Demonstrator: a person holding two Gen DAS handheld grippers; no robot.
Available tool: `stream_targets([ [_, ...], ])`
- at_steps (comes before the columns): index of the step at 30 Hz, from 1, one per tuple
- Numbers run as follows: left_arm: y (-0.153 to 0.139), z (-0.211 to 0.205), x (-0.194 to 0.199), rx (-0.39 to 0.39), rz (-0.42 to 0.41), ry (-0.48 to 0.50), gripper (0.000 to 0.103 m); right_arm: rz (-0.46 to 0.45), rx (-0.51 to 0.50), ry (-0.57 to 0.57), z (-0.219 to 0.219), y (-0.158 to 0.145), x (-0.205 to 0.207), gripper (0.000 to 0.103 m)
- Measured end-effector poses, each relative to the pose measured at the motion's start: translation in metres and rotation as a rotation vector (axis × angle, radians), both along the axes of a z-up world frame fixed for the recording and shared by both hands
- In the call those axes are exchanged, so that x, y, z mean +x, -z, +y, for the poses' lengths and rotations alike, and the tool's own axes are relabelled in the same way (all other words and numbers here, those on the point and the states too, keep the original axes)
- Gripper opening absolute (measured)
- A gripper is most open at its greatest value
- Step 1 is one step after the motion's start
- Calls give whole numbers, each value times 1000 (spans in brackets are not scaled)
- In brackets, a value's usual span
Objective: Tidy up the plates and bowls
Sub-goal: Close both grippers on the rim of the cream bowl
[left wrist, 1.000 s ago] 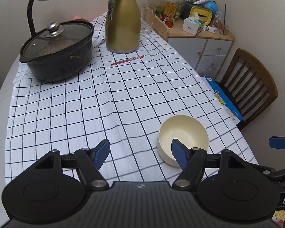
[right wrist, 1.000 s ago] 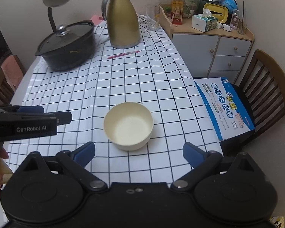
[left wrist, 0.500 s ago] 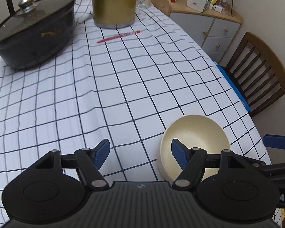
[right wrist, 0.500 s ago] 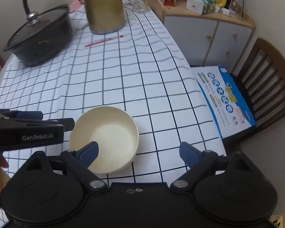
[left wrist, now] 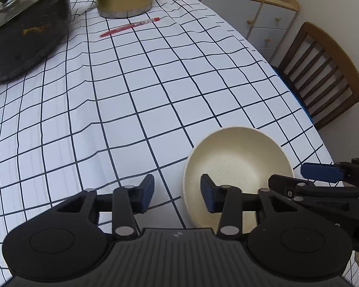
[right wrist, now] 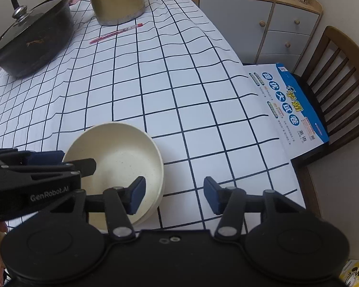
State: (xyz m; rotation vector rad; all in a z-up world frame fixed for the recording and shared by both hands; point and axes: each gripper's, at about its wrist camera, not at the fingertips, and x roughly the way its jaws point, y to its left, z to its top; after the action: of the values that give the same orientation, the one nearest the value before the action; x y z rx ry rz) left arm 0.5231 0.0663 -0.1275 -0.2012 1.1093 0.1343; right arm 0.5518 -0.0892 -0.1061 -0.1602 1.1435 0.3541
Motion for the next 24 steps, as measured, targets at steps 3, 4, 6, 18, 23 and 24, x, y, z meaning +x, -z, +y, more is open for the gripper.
stream_targets([
  [3,0,-2,1,-2,0,5,32,5,4,-2,2,2,0,42],
  [4,0,-2,1,-1,1,5,31,8,8,-4,3,2,0,41],
  [6,1,-4,2,15,16,3,23,10,8,-7,4,3,-1,37],
  [18,-2,-11,-5,5,34,13,4,21,9,-17,8,2,-10,8],
  [23,-5,-22,-18,26,49,45,4,28,-3,-9,4,-1,-19,4],
  [24,-5,-25,-21,34,53,53,4,30,-15,-6,4,-2,-22,4],
])
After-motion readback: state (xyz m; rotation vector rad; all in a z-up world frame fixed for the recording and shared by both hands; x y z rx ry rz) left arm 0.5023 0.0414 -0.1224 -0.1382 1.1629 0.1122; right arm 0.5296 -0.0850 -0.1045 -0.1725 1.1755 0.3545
